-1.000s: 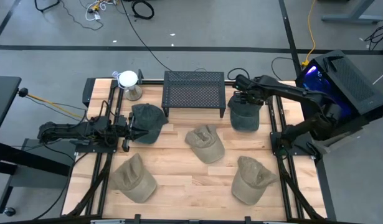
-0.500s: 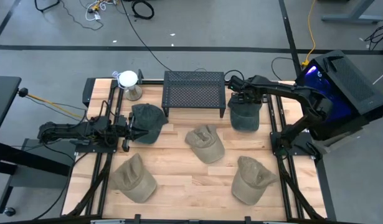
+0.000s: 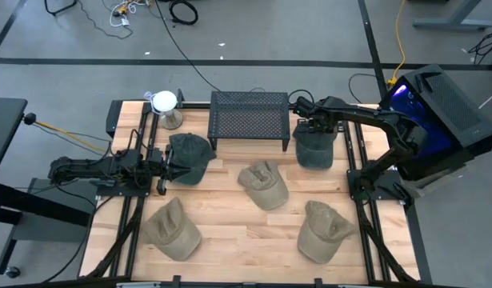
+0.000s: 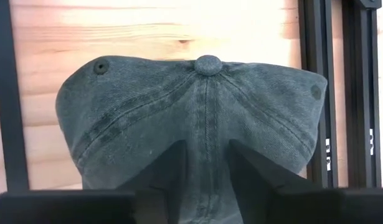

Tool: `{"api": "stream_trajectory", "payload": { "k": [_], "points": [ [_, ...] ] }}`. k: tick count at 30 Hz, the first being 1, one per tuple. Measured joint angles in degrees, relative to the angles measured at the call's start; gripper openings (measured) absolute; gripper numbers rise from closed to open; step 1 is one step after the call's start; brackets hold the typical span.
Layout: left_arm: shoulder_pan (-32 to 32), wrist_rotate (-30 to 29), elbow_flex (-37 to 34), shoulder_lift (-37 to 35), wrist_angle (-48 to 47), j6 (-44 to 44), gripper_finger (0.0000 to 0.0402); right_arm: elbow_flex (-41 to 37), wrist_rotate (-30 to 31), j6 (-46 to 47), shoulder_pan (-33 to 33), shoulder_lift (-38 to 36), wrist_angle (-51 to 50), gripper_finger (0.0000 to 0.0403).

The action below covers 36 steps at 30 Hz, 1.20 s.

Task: Pick & Place hat
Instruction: Put the green cap on the shelf

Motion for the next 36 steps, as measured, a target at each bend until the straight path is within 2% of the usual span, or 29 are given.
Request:
{"api": "stream_trajectory", "payload": {
  "k": [9, 17, 30, 36],
  "points": [
    [0.0, 0.0, -0.02, 0.0, 0.02, -0.01, 0.0039, 0.0, -0.42, -0.06, 0.0, 0.0, -0.02, 0.0049],
    [-0.02, -0.01, -0.02, 0.0, 0.02, -0.01, 0.0039, 0.0, -0.36, -2.02, 0.0, 0.0, 0.42, 0.0009],
    [-0.02, -0.01, -0.02, 0.0, 0.0, 0.01, 0.0039, -0.02, -0.03, -3.32, 0.76, -0.34, -2.24, 0.0001],
    [-0.02, 0.01, -0.02, 0.0, 0.02, 0.02, 0.0039, -0.02, -0.41, -3.82, 1.72, -4.01, -3.17, 0.0001]
  ]
}}
